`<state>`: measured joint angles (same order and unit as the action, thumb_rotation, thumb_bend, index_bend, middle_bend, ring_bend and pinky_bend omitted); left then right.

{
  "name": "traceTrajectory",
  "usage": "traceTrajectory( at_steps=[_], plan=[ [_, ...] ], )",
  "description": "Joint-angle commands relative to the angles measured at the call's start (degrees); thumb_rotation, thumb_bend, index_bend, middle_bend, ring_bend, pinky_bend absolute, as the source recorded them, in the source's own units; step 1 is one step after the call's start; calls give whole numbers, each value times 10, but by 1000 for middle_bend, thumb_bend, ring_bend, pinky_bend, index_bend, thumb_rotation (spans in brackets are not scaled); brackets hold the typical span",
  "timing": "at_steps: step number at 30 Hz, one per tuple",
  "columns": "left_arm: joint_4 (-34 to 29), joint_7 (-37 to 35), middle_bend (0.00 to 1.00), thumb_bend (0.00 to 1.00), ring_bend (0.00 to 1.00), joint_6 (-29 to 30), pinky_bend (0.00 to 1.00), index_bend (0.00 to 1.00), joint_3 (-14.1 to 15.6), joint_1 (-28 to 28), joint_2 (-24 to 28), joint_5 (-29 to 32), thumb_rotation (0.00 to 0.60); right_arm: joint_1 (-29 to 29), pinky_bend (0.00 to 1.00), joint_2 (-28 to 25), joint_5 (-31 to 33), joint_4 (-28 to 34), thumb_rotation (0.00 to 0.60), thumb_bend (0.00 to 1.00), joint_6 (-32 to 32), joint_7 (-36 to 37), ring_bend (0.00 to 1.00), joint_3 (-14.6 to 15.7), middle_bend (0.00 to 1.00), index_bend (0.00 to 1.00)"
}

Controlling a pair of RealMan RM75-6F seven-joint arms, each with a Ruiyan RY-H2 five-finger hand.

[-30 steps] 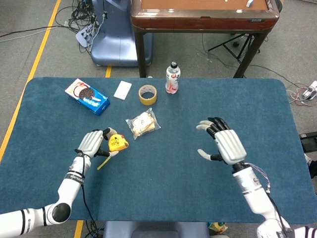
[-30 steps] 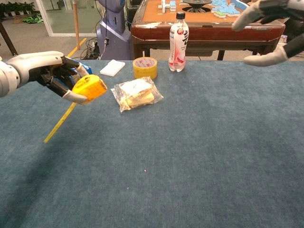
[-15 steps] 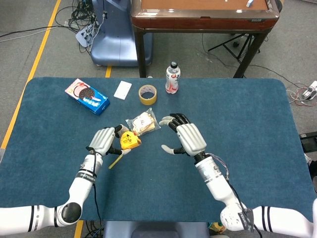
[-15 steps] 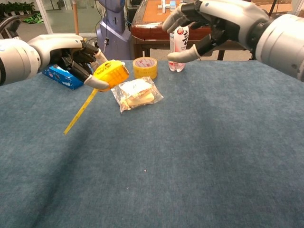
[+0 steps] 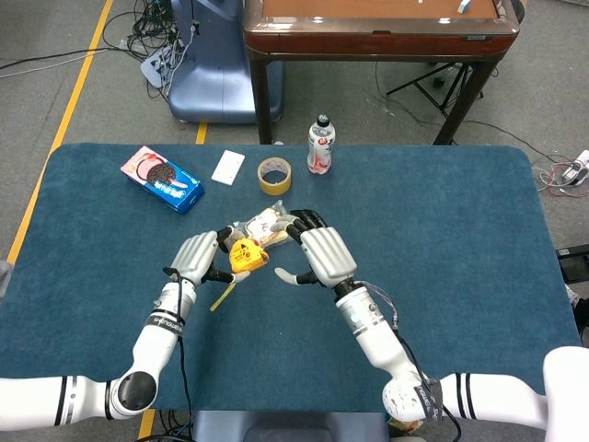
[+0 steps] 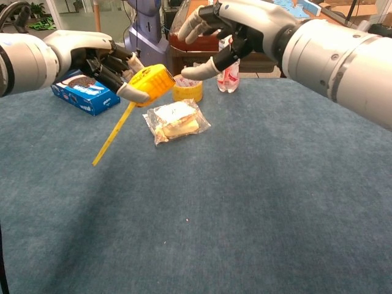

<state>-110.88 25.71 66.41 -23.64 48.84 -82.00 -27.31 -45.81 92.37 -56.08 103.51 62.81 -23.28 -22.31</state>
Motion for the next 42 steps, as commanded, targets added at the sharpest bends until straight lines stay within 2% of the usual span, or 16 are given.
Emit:
traceTrajectory(
  at_steps=[1,13,32,42],
  plan=[
    [-3,-4,534,186,378,-1,227,485,-2,3,4,5,600,-10,92,5,10,-4,600,310,1,-7,127,-3,225,285],
    [-13,-17,534,186,378,3,233,484,0,13,13,12,600,-39,92,22,37,-31,600,329,1,-13,127,-6,228,285],
    [-11,-26,534,186,378,5,244,483,11,27,17,22,600,-64,92,36,48,-62,600,329,10,-8,127,-7,243,285],
    [-7,-33,534,186,378,2,245,483,18,27,21,21,600,-67,92,32,53,-65,600,381,12,-5,133,-5,251,285]
  ],
)
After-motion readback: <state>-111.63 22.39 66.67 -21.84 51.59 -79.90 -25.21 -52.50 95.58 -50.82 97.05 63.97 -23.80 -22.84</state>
